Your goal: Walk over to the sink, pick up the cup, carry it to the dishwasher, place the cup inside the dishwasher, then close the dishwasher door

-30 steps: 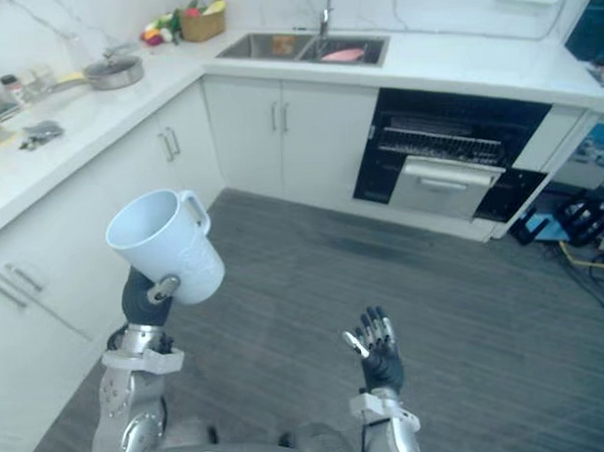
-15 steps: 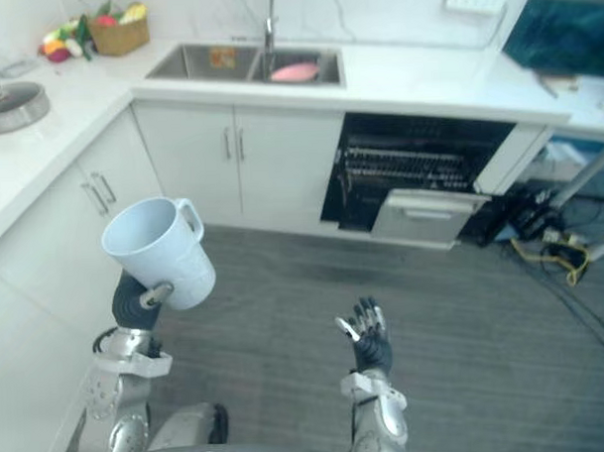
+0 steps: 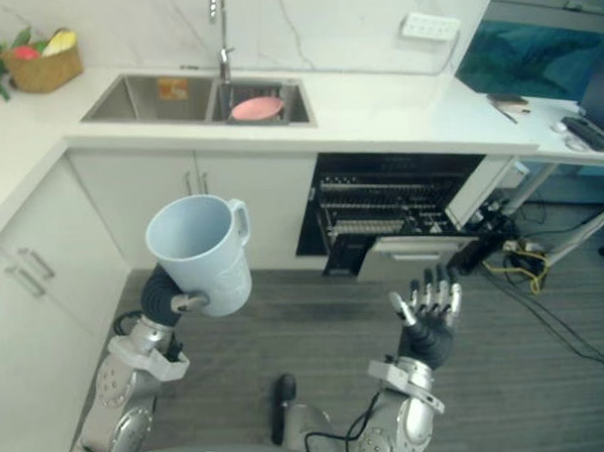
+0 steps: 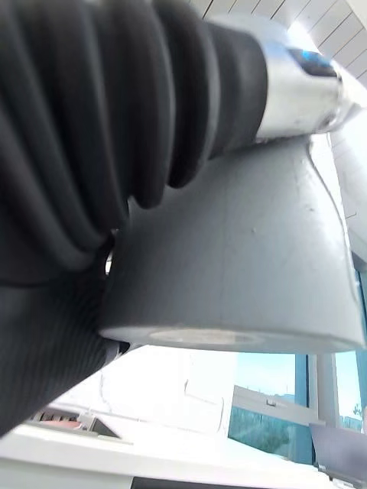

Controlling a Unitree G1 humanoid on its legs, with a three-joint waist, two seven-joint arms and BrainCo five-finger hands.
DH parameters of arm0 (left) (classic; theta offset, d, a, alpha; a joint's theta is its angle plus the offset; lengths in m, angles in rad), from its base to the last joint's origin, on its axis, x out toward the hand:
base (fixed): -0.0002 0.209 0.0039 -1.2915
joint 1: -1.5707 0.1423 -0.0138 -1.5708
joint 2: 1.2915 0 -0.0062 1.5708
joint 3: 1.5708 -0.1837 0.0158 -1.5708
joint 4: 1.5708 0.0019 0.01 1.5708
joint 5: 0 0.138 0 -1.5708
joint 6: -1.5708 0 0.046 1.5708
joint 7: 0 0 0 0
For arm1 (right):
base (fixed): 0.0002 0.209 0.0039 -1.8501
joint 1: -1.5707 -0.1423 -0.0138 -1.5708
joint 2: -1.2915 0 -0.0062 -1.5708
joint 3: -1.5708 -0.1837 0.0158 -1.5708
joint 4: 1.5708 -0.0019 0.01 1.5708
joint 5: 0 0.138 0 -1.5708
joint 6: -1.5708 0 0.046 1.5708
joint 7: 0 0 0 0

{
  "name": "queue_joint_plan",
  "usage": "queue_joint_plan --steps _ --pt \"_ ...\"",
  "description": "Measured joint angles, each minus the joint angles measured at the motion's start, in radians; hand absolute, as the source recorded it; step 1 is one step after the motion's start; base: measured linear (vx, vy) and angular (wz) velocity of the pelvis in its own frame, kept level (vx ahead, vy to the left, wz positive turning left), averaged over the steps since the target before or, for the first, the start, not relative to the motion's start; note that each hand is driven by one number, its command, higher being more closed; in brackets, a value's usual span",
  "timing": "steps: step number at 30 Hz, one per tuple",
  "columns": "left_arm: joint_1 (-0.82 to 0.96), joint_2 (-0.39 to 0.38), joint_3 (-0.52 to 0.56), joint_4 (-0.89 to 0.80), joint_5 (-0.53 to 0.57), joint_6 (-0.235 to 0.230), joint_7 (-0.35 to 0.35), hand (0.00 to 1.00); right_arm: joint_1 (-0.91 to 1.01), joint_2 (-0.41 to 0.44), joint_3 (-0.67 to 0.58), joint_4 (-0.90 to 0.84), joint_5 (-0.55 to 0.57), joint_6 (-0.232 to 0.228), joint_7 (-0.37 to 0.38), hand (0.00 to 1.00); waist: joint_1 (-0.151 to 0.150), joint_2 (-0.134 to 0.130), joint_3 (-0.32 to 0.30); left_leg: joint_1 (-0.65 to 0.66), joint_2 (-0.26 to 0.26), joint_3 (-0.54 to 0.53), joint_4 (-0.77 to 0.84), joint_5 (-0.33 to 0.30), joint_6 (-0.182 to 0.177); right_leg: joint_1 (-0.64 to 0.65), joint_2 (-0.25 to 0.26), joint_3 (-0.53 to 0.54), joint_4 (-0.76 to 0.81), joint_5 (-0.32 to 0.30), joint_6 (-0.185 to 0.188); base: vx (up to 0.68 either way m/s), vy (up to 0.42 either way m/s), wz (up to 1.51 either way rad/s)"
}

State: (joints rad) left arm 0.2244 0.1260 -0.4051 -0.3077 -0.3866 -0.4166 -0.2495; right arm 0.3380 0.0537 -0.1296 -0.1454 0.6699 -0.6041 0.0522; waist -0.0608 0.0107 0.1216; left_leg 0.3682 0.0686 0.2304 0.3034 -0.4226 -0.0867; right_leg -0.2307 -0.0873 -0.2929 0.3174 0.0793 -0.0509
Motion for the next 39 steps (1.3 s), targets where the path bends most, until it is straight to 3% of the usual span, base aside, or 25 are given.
queue_joint_plan --steps 1,3,4,5,6,7,8,9,12,13,15,17,18,19,20,23,25,28,31,32,33,35,39 --pt "0.006 -0.014 -0.034 0.007 0.008 0.000 0.006 1.00 -0.011 -0.003 0.008 -0.008 0.000 0.000 -0.012 0.00 -0.003 0.025 -0.015 -0.005 0.043 0.020 0.047 0.007 -0.013 -0.012 0.026 -0.003 0.062 -0.071 0.001 0.43 -0.181 -0.20" --pt "-0.007 -0.033 -0.074 0.007 0.026 0.001 0.006 1.00 -0.018 -0.002 0.019 -0.057 -0.017 0.011 -0.040 0.00 -0.018 0.060 -0.018 -0.047 0.088 0.014 0.165 0.039 -0.037 -0.019 0.050 -0.018 0.121 -0.151 0.002 0.57 -0.267 -0.08" --pt "-0.003 -0.049 -0.089 0.007 0.034 0.002 0.006 1.00 -0.033 -0.003 0.018 -0.081 -0.034 0.034 -0.065 0.00 -0.028 0.076 -0.017 -0.104 0.124 0.010 0.308 0.105 -0.033 0.001 0.078 -0.014 0.128 -0.191 -0.005 0.48 -0.246 -0.13" --pt "-0.001 -0.054 -0.092 0.009 0.037 0.003 0.006 1.00 -0.036 -0.004 0.017 -0.089 -0.042 0.042 -0.074 0.00 -0.027 0.080 -0.014 -0.142 0.142 -0.003 0.405 0.171 -0.013 0.022 0.095 -0.003 0.120 -0.208 -0.008 0.45 -0.233 -0.41" --pt "0.009 -0.064 -0.096 0.009 0.038 0.002 0.007 1.00 -0.027 -0.005 0.025 -0.119 -0.047 0.051 -0.085 0.00 -0.019 0.078 -0.004 -0.244 0.171 -0.055 0.609 0.397 0.018 0.078 0.132 0.023 0.079 -0.229 -0.025 0.44 -0.173 -0.63" --pt "0.024 -0.068 -0.102 0.014 0.039 0.002 0.010 1.00 -0.029 -0.006 0.026 -0.135 -0.049 0.049 -0.085 0.00 -0.012 0.093 -0.001 -0.342 0.188 -0.111 0.764 0.380 -0.014 0.149 0.166 0.046 0.016 -0.230 -0.027 0.45 -0.136 -0.69" --pt "0.027 -0.069 -0.106 0.020 0.040 0.002 0.011 1.00 -0.029 -0.007 0.025 -0.137 -0.049 0.046 -0.085 0.00 -0.008 0.093 0.000 -0.382 0.190 -0.123 0.803 0.343 -0.012 0.183 0.176 0.057 -0.010 -0.228 -0.029 0.58 -0.107 -0.87" --pt "0.031 -0.061 -0.106 0.051 0.050 0.001 0.014 1.00 -0.030 -0.015 0.023 -0.132 -0.049 0.044 -0.085 0.00 0.005 0.080 0.002 -0.445 0.176 -0.121 0.793 0.246 0.000 0.266 0.179 0.097 -0.066 -0.225 -0.048 0.50 -0.104 -0.71" --pt "0.048 -0.064 -0.107 0.090 0.061 0.000 0.029 1.00 -0.039 -0.028 0.022 -0.123 -0.048 0.043 -0.084 0.00 0.020 0.077 0.004 -0.508 0.139 -0.120 0.588 0.156 0.007 0.357 0.177 0.183 -0.133 -0.230 -0.056 0.52 -0.047 -1.00" --pt "0.055 -0.064 -0.107 0.094 0.066 -0.001 0.033 1.00 -0.047 -0.038 0.025 -0.115 -0.048 0.045 -0.084 0.00 0.029 0.072 0.007 -0.533 0.105 -0.134 0.404 0.149 0.003 0.392 0.169 0.244 -0.156 -0.235 -0.055 0.48 0.075 -1.11" --pt "0.056 -0.063 -0.108 0.094 0.068 -0.001 0.044 1.00 -0.049 -0.035 0.032 -0.114 -0.048 0.049 -0.084 0.00 0.028 0.057 0.017 -0.537 0.047 -0.189 0.220 0.176 -0.001 0.417 0.145 0.289 -0.160 -0.247 -0.051 0.40 0.117 -0.90" --pt "0.055 -0.063 -0.112 0.087 0.080 -0.007 0.063 1.00 -0.047 -0.037 0.048 -0.114 -0.048 0.068 -0.084 0.00 0.032 0.051 0.021 -0.533 -0.011 -0.266 -0.008 0.311 0.005 0.455 0.119 0.335 -0.160 -0.278 -0.005 0.42 0.204 -0.86" --pt "0.056 -0.061 -0.119 0.081 0.086 -0.007 0.068 1.00 -0.046 -0.036 0.056 -0.116 -0.048 0.069 -0.084 0.00 0.037 0.053 0.019 -0.532 -0.010 -0.275 -0.041 0.358 0.010 0.464 0.117 0.341 -0.160 -0.299 0.025 0.36 0.213 -1.06" --pt "0.053 -0.059 -0.130 0.074 0.088 -0.009 0.070 1.00 -0.038 -0.039 0.074 -0.120 -0.049 0.069 -0.084 0.00 0.048 0.067 0.017 -0.537 -0.001 -0.292 -0.042 0.469 0.012 0.487 0.127 0.358 -0.153 -0.344 0.048 0.42 0.281 -0.94" --pt "0.047 -0.027 -0.138 0.082 0.097 -0.001 0.076 1.00 -0.011 -0.017 0.091 -0.116 -0.049 0.087 -0.087 0.00 0.047 0.032 0.003 -0.520 -0.017 -0.270 0.001 0.421 0.027 0.491 0.090 0.378 -0.123 -0.364 0.062 0.34 0.230 -0.87" --pt "0.017 -0.014 -0.153 0.070 0.097 0.014 0.095 1.00 -0.020 -0.006 0.125 -0.135 -0.051 0.121 -0.080 0.00 0.052 -0.037 -0.007 -0.524 -0.035 -0.182 0.028 0.363 0.066 0.450 0.039 0.430 -0.080 -0.372 0.087 0.28 0.220 -0.69" --pt "-0.011 -0.009 -0.154 0.070 0.096 0.032 0.107 1.00 -0.029 -0.006 0.118 -0.156 -0.051 0.140 -0.070 0.00 0.048 -0.048 -0.009 -0.515 -0.045 -0.148 0.037 0.338 0.084 0.438 0.018 0.425 -0.076 -0.356 0.113 0.13 0.210 -0.53" --pt "-0.036 -0.004 -0.146 0.071 0.096 0.042 0.149 1.00 -0.032 -0.007 0.103 -0.155 -0.056 0.172 -0.037 0.00 0.042 -0.047 -0.008 -0.462 -0.055 -0.103 0.014 0.321 0.106 0.427 -0.003 0.403 -0.031 -0.327 0.114 0.06 0.168 -0.47" --pt "-0.064 -0.012 -0.090 0.069 0.119 0.040 0.244 1.00 -0.081 -0.027 0.088 -0.147 -0.088 0.228 0.003 0.00 0.054 -0.037 -0.011 -0.440 -0.040 -0.005 -0.030 0.308 0.117 0.334 -0.038 0.289 0.019 -0.278 0.125 -0.01 0.173 -0.96" --pt "-0.070 -0.012 -0.067 0.068 0.133 0.040 0.267 1.00 -0.103 -0.032 0.088 -0.144 -0.088 0.239 0.015 0.00 0.057 -0.035 -0.010 -0.439 -0.035 0.019 -0.044 0.307 0.121 0.316 -0.048 0.260 0.014 -0.268 0.118 -0.08 0.152 -1.26" --pt "-0.083 -0.012 -0.007 0.061 0.160 0.040 0.314 1.00 -0.164 -0.037 0.098 -0.114 -0.087 0.250 0.045 0.00 0.062 -0.028 -0.012 -0.436 -0.017 0.085 -0.077 0.313 0.124 0.299 -0.066 0.186 -0.039 -0.241 0.082 -0.09 0.130 -1.30" --pt "-0.106 -0.011 0.067 0.046 0.201 0.042 0.390 1.00 -0.229 -0.042 0.127 -0.070 -0.087 0.264 0.084 0.00 0.071 -0.026 -0.011 -0.437 0.000 0.164 -0.103 0.320 0.130 0.275 -0.102 0.090 -0.063 -0.244 0.049 -0.09 0.096 -1.32" --pt "-0.167 -0.010 0.089 0.045 0.276 0.049 0.495 1.00 -0.237 -0.065 0.187 -0.075 -0.111 0.295 0.126 0.00 0.077 -0.008 -0.014 -0.464 0.016 0.150 -0.113 0.325 0.121 0.271 -0.140 0.059 -0.110 -0.165 0.060 -0.02 0.052 -0.47"
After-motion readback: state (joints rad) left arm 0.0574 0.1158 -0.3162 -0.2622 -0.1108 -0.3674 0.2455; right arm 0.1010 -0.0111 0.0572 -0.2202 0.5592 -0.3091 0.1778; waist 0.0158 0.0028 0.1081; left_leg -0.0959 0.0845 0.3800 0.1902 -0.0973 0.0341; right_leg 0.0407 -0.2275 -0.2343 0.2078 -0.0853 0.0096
